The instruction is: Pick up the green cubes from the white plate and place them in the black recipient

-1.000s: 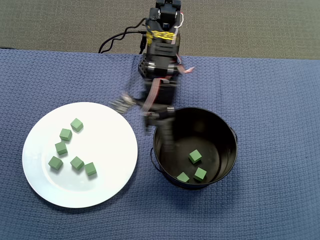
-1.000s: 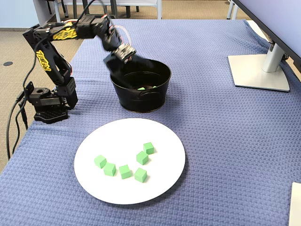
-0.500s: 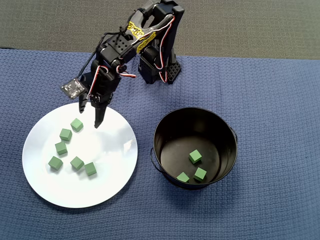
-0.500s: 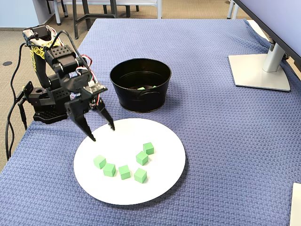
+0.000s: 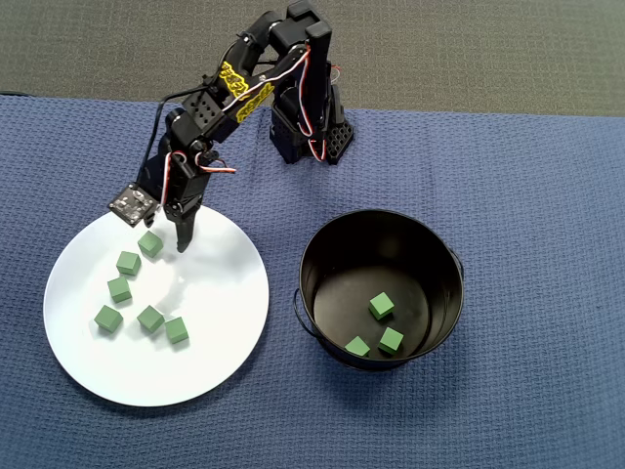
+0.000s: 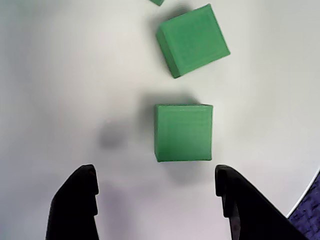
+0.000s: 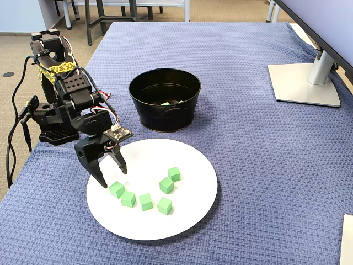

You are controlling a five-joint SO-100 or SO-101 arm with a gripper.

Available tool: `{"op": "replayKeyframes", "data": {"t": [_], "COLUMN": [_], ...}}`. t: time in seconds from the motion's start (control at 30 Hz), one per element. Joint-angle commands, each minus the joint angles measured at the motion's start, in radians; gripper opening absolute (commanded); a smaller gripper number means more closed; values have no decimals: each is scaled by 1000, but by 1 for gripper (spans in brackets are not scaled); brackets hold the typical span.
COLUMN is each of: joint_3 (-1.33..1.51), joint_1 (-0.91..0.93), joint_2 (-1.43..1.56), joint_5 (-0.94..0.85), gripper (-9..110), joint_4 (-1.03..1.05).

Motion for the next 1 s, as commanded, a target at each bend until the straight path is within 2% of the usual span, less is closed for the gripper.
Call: {"op": "replayKeyframes", "data": {"t": [0.0, 0.27, 0.53, 0.63, 0.77, 0.97], "joint_3": [-97, -141, -110, -74, -25, 2], "joint_1": [14, 28, 25, 11, -52, -196], "joint_2": [-25, -103, -141, -127, 37, 423], "joint_5": [-14, -12, 18, 58, 244, 589], "gripper": [23, 22, 0, 0, 0, 0], "joint_4": [-12, -51, -140, -201, -155, 172]}}
